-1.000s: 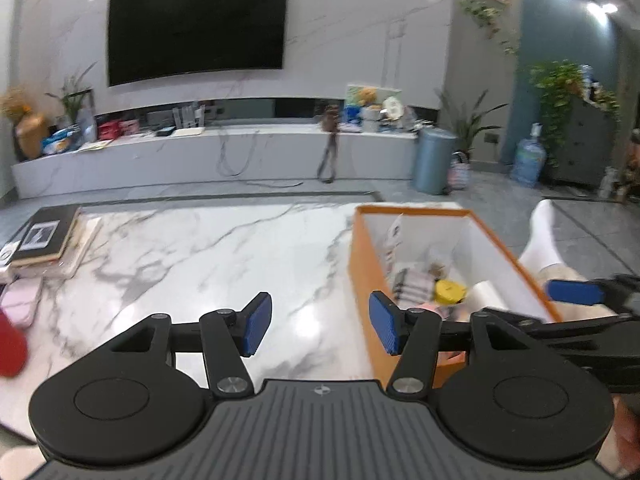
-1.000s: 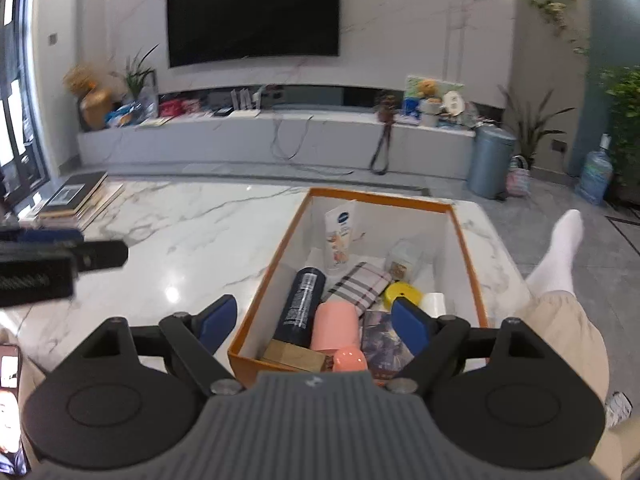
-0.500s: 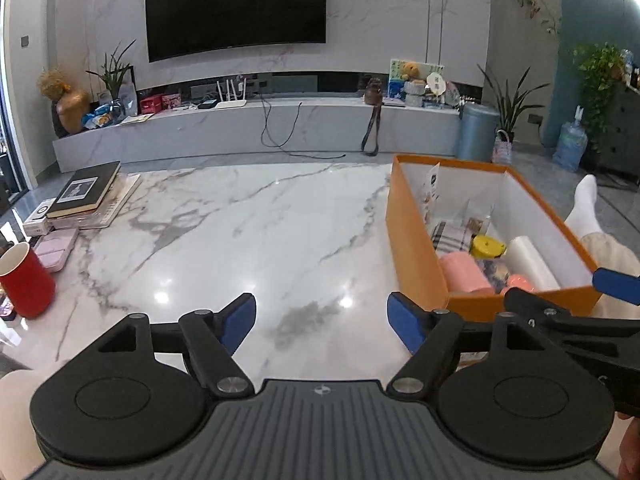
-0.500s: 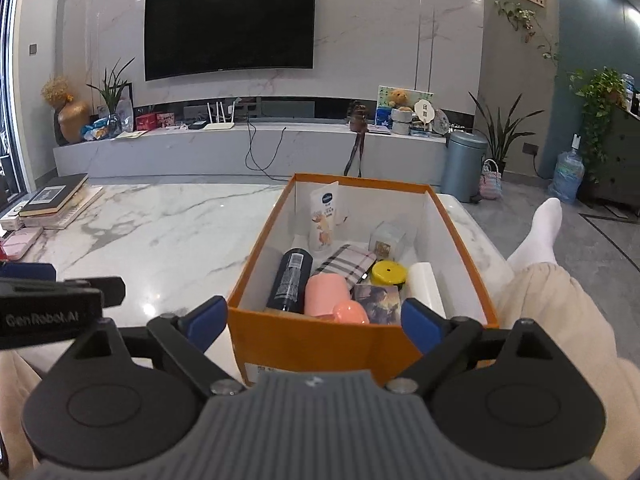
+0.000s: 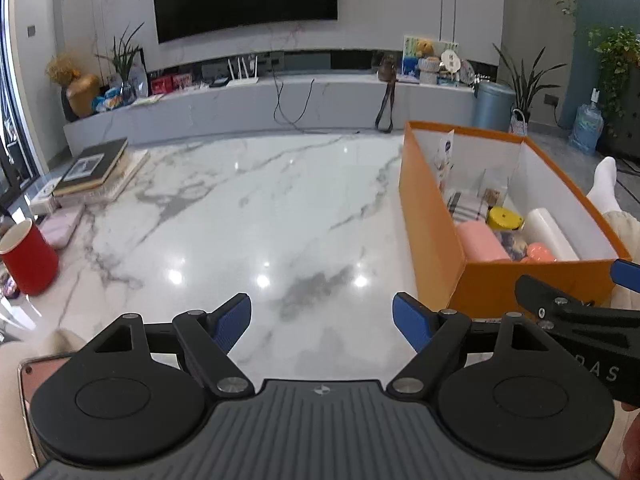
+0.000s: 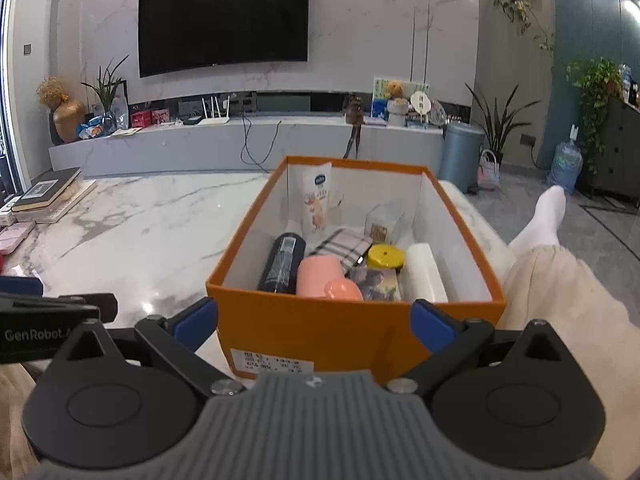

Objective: Organize rigid objects

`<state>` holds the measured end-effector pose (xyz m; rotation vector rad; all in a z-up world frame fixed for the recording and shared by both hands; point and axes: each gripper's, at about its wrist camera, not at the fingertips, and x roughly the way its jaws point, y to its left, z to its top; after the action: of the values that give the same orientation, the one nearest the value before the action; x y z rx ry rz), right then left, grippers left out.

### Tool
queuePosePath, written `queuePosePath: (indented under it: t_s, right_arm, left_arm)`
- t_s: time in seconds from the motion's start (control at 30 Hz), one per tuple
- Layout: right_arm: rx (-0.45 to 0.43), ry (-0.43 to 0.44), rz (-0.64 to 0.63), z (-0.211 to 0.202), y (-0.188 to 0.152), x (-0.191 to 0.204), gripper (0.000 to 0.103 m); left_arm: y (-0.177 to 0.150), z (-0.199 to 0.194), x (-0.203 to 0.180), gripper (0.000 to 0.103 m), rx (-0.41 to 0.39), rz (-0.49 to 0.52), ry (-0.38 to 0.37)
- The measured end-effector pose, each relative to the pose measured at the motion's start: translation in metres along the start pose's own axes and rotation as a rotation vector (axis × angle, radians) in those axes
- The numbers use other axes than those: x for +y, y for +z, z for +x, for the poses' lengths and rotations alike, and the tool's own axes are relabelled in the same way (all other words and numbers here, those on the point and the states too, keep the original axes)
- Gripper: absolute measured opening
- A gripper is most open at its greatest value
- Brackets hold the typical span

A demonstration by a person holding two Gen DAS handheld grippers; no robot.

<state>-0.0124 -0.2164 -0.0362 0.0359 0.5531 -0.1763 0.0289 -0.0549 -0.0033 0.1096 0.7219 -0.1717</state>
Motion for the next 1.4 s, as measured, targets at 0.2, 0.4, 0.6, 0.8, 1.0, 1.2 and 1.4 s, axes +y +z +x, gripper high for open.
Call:
queuePosePath:
  t_s: [0.2,0.4,0.6,0.8,1.0,1.2,1.4]
  right_arm:
    - [0.013,0.010,0.002,0.006,-0.004,0.001,0.100]
    - [-0.001,0.010,0.006,0.001,-0.003,-0.001,0.100]
    - [-0.015,0.021,0.010,-0.001,-0.004,-0.002,0.100]
    - [-0.048,0.029,0.009,-0.005,-0.002,-0.001,0.100]
    - [-0.042,0.029,0.015,-0.004,-0.004,-0.003,0.100]
    - [-0.044,0.038,0.014,-0.004,-0.004,-0.003,0.100]
    - [-0.034,0.036,0.027,-0.003,-0.004,-0.006,0.100]
  left_arm:
    - [-0.003,0.004,0.001,0.094,0.020,-0.009,0.018]
    - [-0.003,0.002,0.000,0.094,0.016,-0.008,0.020]
    - [-0.005,-0.001,0.002,0.094,0.008,-0.015,0.028]
    - [-0.003,-0.008,0.004,0.094,-0.015,-0.018,0.033]
    - [-0.003,-0.011,0.004,0.094,-0.016,-0.017,0.034]
    - [-0.004,-0.013,0.003,0.094,-0.025,-0.013,0.028]
    - [-0.004,-0.014,0.003,0.094,-0.034,-0.014,0.026]
